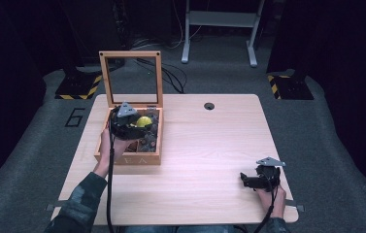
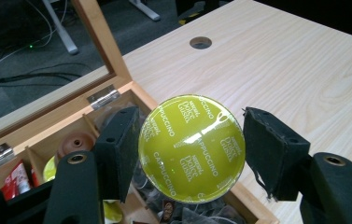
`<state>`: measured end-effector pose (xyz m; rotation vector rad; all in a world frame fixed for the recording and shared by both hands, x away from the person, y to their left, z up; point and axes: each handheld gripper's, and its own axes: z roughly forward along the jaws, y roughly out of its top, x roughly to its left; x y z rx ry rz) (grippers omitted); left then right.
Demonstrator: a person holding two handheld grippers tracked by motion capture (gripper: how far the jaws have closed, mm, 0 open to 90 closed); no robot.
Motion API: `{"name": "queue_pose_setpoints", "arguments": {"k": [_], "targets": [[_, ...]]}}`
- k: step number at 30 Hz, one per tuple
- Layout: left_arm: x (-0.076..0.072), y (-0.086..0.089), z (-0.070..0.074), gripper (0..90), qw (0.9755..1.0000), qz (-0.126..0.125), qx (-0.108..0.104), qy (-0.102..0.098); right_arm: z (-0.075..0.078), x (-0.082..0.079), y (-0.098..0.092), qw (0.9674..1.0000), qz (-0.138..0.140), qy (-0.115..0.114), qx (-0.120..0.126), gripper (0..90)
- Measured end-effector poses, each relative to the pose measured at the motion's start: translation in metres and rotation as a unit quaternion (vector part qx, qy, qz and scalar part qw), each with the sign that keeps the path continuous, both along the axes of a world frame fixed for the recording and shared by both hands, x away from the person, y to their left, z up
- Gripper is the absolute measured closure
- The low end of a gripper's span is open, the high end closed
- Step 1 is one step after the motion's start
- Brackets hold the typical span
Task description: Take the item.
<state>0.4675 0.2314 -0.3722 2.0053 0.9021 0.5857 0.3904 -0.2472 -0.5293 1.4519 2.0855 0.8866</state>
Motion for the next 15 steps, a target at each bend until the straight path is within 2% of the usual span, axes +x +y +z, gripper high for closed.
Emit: {"name": "queue_pose_setpoints", "arguments": {"k": [1,15], "targets": [[-0.001,-0.006,0.000,38.1,1.0000,-0.003,-0.001,-0.004,0.000,0.000,0.000,1.0000,0.000,0.000,0.000,2.4],[0.001,-0.031,-0.001,38.1,0.9996,-0.026,0.004,-0.002,0.000,0.000,0.000,1.0000,0.000,0.000,0.000,2.4]]}}
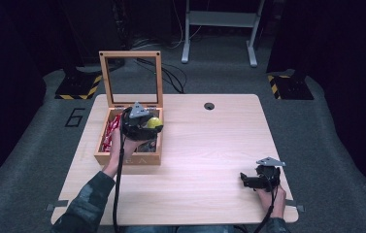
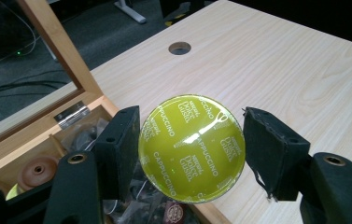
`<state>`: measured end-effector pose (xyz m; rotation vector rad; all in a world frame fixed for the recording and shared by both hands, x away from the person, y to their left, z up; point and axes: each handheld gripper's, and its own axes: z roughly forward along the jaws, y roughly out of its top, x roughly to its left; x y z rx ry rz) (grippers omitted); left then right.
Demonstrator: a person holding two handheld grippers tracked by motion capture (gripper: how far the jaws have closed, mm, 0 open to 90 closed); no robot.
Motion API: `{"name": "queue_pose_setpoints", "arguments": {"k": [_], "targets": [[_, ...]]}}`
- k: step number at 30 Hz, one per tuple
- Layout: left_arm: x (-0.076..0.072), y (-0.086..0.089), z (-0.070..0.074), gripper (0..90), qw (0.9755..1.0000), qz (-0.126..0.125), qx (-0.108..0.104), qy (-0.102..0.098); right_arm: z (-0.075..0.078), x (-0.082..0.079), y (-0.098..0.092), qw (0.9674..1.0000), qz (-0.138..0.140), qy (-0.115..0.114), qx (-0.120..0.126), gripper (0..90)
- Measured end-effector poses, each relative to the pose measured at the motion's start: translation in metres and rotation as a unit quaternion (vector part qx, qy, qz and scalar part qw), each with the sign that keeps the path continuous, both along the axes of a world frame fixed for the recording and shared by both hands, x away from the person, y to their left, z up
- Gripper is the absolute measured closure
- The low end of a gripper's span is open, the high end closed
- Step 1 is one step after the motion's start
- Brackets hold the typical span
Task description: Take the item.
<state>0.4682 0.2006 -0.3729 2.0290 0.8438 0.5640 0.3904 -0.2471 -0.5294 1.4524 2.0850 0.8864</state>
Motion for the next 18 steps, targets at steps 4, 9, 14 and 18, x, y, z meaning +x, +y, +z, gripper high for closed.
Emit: {"name": "queue_pose_setpoints", "arguments": {"k": [4,9,14,18], "targets": [[0.000,-0.007,-0.002,38.1,1.0000,-0.005,-0.003,0.004,0.000,0.000,0.000,1.0000,0.000,0.000,0.000,2.4],[0.001,-0.017,-0.005,38.1,0.9999,-0.011,-0.001,0.008,0.000,0.000,0.000,1.0000,-0.001,-0.001,0.000,2.4],[0.002,-0.026,-0.008,38.1,0.9997,-0.021,0.001,0.012,0.000,0.000,0.000,1.0000,-0.001,-0.001,0.000,2.4],[0.001,-0.033,-0.011,38.1,0.9995,-0.027,-0.002,0.017,0.000,0.000,0.000,1.0000,-0.001,-0.002,0.001,2.4]]}}
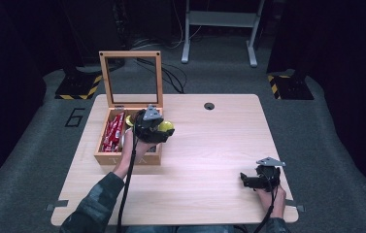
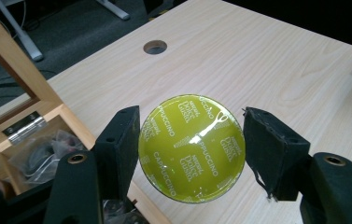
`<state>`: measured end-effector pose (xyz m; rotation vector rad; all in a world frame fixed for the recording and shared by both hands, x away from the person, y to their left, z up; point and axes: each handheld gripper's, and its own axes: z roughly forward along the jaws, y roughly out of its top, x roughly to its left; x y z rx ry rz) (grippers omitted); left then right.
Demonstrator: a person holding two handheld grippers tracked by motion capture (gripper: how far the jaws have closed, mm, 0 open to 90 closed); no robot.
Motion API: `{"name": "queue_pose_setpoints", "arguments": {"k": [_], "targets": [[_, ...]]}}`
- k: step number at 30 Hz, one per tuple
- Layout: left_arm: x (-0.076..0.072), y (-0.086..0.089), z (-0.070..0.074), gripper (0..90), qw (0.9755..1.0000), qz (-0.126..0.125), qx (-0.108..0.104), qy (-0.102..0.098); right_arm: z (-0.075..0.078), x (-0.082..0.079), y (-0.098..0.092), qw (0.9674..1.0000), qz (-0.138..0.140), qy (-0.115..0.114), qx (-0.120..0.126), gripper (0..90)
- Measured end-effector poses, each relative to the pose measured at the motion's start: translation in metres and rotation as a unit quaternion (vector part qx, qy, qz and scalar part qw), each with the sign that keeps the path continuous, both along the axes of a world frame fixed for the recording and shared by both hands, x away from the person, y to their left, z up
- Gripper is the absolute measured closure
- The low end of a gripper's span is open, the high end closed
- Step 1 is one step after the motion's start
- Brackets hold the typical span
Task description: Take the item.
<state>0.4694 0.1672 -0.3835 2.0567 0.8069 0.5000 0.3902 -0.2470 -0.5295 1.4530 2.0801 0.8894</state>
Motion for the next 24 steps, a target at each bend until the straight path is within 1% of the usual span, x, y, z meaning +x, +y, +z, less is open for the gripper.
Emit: {"name": "queue_pose_setpoints", "arguments": {"k": [3,5,8,10,14,15,16,17,18,21,24], "targets": [[0.000,-0.005,-0.002,38.1,1.0000,-0.004,0.002,0.001,0.000,0.000,0.000,1.0000,0.001,-0.001,0.000,2.4],[0.000,-0.007,-0.004,38.1,1.0000,-0.004,-0.001,0.002,0.000,0.000,0.000,1.0000,0.002,-0.002,0.000,2.4],[0.000,-0.013,-0.009,38.1,0.9999,-0.007,-0.007,0.014,0.000,0.000,0.000,1.0000,0.002,0.000,-0.002,2.4],[-0.001,-0.017,-0.011,38.1,0.9999,-0.009,-0.004,0.012,0.000,0.000,0.000,1.0000,0.002,0.000,-0.001,2.4],[-0.002,-0.025,-0.017,38.1,0.9997,-0.016,-0.001,0.018,0.000,0.000,0.000,1.0000,0.002,-0.002,0.000,2.4],[-0.002,-0.027,-0.018,38.1,0.9997,-0.016,-0.002,0.020,0.000,0.000,0.000,1.0000,0.002,0.000,-0.001,2.4],[-0.003,-0.029,-0.020,38.1,0.9996,-0.019,0.001,0.023,0.000,0.000,0.000,1.0000,0.002,-0.001,-0.001,2.4],[-0.004,-0.031,-0.022,38.1,0.9995,-0.019,-0.003,0.024,0.000,0.000,0.000,1.0000,0.002,0.000,-0.001,2.4],[-0.004,-0.033,-0.023,38.1,0.9994,-0.022,0.000,0.028,0.000,0.000,0.000,1.0000,0.002,-0.002,0.000,2.4],[-0.005,-0.039,-0.029,38.0,0.9990,-0.027,-0.002,0.034,0.000,0.000,0.000,1.0000,0.002,-0.002,0.000,2.4],[-0.007,-0.045,-0.034,38.0,0.9987,-0.032,0.001,0.041,0.000,0.000,0.000,1.0000,0.000,-0.002,0.001,2.5]]}}
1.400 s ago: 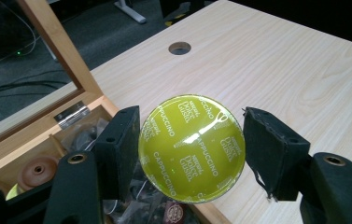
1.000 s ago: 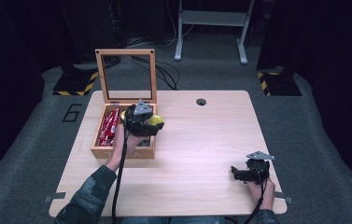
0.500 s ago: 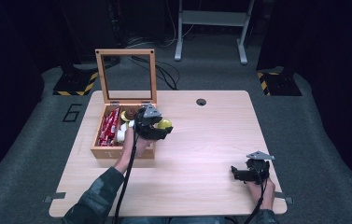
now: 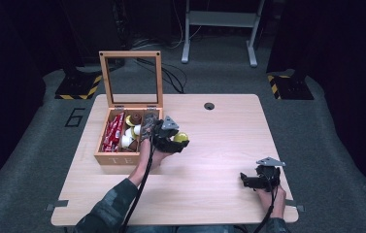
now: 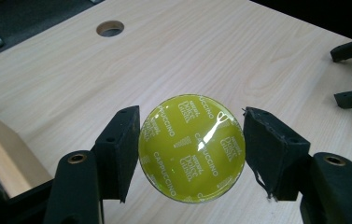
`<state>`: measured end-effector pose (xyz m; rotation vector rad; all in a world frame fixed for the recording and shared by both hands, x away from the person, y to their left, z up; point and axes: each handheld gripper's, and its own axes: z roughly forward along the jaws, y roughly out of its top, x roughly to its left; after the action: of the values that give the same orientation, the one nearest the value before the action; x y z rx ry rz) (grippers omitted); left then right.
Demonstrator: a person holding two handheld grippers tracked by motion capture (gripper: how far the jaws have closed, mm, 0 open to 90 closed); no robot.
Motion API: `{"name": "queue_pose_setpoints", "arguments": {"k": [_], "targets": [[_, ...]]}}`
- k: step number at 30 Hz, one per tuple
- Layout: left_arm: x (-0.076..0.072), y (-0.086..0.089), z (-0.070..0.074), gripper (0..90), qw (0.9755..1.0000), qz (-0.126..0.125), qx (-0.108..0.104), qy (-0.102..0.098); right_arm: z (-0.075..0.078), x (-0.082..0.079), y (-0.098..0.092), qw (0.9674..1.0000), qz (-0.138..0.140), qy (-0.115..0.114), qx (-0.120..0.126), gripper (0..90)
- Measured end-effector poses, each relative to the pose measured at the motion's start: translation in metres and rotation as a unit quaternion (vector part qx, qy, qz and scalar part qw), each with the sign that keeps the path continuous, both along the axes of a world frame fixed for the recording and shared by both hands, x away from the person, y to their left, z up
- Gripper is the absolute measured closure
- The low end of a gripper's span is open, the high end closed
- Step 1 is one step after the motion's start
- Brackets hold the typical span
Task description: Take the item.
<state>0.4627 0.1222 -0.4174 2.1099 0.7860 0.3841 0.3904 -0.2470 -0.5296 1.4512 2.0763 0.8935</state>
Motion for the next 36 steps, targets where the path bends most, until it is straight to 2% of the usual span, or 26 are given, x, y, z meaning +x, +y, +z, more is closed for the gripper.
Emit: {"name": "queue_pose_setpoints", "arguments": {"k": [4,21,30,36], "targets": [[-0.002,-0.007,-0.008,38.1,0.9999,0.002,-0.008,0.006,0.000,0.000,0.000,1.0000,0.001,0.000,-0.001,2.5],[-0.005,-0.031,-0.032,38.0,0.9994,-0.009,-0.005,0.032,0.000,0.000,0.000,1.0000,0.000,-0.001,0.000,2.6],[-0.003,-0.040,-0.047,38.0,0.9989,-0.010,-0.002,0.046,0.000,0.000,0.000,1.0000,0.001,-0.001,0.000,2.7],[0.000,-0.044,-0.055,38.0,0.9985,-0.003,-0.007,0.054,0.000,0.000,0.000,1.0000,0.001,-0.001,0.000,2.7]]}}
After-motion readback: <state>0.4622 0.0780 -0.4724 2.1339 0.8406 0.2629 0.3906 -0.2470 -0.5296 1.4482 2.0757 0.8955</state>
